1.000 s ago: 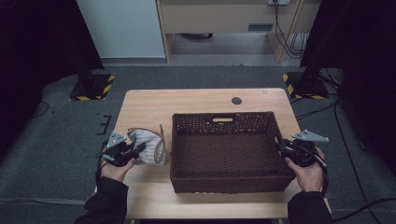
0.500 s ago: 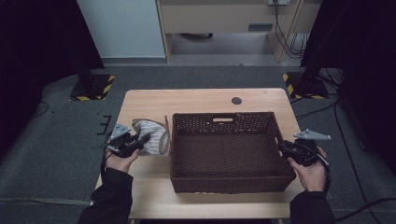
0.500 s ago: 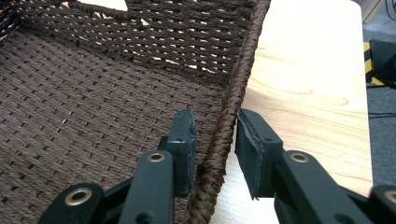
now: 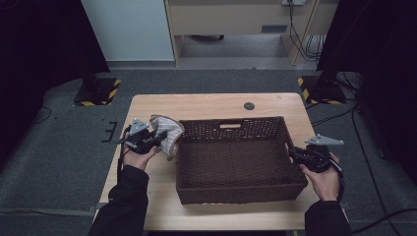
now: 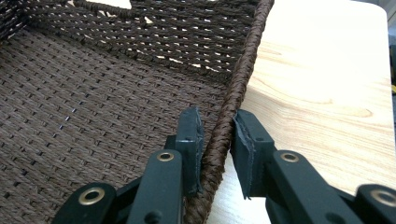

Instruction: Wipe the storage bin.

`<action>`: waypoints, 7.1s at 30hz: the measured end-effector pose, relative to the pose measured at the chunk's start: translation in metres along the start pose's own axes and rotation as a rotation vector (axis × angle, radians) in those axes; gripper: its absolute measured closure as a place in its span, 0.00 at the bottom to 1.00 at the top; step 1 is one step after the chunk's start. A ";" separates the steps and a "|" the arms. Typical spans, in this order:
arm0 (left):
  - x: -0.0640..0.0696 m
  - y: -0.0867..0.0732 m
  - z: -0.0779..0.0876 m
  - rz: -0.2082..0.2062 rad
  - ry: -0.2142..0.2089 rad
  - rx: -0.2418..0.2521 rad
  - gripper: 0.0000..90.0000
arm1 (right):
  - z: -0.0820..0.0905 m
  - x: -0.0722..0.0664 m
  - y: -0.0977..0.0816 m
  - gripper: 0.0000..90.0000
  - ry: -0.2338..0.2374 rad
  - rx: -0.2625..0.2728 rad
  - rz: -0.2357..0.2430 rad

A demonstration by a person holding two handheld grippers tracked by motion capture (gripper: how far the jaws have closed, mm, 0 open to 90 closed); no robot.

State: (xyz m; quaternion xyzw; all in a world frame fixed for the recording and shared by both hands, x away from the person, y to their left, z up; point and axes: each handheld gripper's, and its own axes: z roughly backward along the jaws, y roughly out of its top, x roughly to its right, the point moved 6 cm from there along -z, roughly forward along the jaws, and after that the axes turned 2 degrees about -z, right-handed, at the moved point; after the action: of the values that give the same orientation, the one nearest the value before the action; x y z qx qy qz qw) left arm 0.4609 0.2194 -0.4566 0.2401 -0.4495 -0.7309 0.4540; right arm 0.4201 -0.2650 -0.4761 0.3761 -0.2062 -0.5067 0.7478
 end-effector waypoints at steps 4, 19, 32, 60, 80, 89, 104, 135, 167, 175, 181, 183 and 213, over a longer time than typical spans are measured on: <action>-0.003 -0.003 -0.007 0.000 -0.003 -0.013 0.77 | -0.001 -0.002 0.000 0.81 -0.006 0.000 0.015; -0.002 -0.029 -0.037 -0.063 0.008 -0.140 0.81 | -0.001 -0.002 0.000 0.80 -0.005 0.011 0.021; -0.005 -0.034 -0.027 -0.059 0.016 -0.163 0.82 | -0.001 -0.002 -0.001 0.80 -0.008 0.015 0.028; 0.002 -0.038 -0.045 -0.102 0.026 -0.201 0.82 | -0.001 -0.003 -0.001 0.80 -0.006 0.014 0.027; -0.004 -0.021 -0.056 -0.103 0.043 -0.149 0.82 | -0.001 -0.003 -0.001 0.79 -0.008 0.016 0.031; -0.006 -0.041 -0.058 -0.075 0.029 -0.213 0.82 | -0.001 -0.004 -0.002 0.79 -0.004 0.017 0.027; 0.023 -0.030 0.003 -0.114 -0.114 -0.071 0.82 | -0.001 -0.004 -0.002 0.79 -0.009 0.019 0.031; 0.038 -0.070 0.000 -0.166 -0.136 -0.191 0.82 | 0.000 -0.004 -0.003 0.79 -0.005 0.028 0.024; 0.019 -0.066 0.001 -0.139 -0.139 -0.206 0.81 | -0.003 -0.021 0.001 0.83 -0.087 -0.005 -0.018; -0.001 -0.033 0.027 -0.084 -0.125 -0.071 0.81 | -0.014 -0.027 0.008 0.83 -0.107 0.003 -0.045; 0.004 -0.048 0.014 -0.107 -0.134 -0.133 0.81 | -0.016 -0.028 0.009 0.81 -0.086 0.020 -0.067; 0.009 -0.058 0.004 -0.136 -0.131 -0.186 0.81 | -0.015 -0.027 0.010 0.79 -0.081 0.026 -0.042; 0.009 -0.053 0.030 -0.102 -0.194 -0.088 0.80 | -0.015 -0.028 0.001 0.79 -0.057 0.021 -0.045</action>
State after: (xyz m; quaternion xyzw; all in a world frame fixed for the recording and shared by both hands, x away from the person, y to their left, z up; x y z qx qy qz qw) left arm 0.4106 0.2347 -0.4883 0.1704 -0.4461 -0.7918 0.3808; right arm 0.4197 -0.2338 -0.4833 0.3738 -0.2242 -0.5315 0.7263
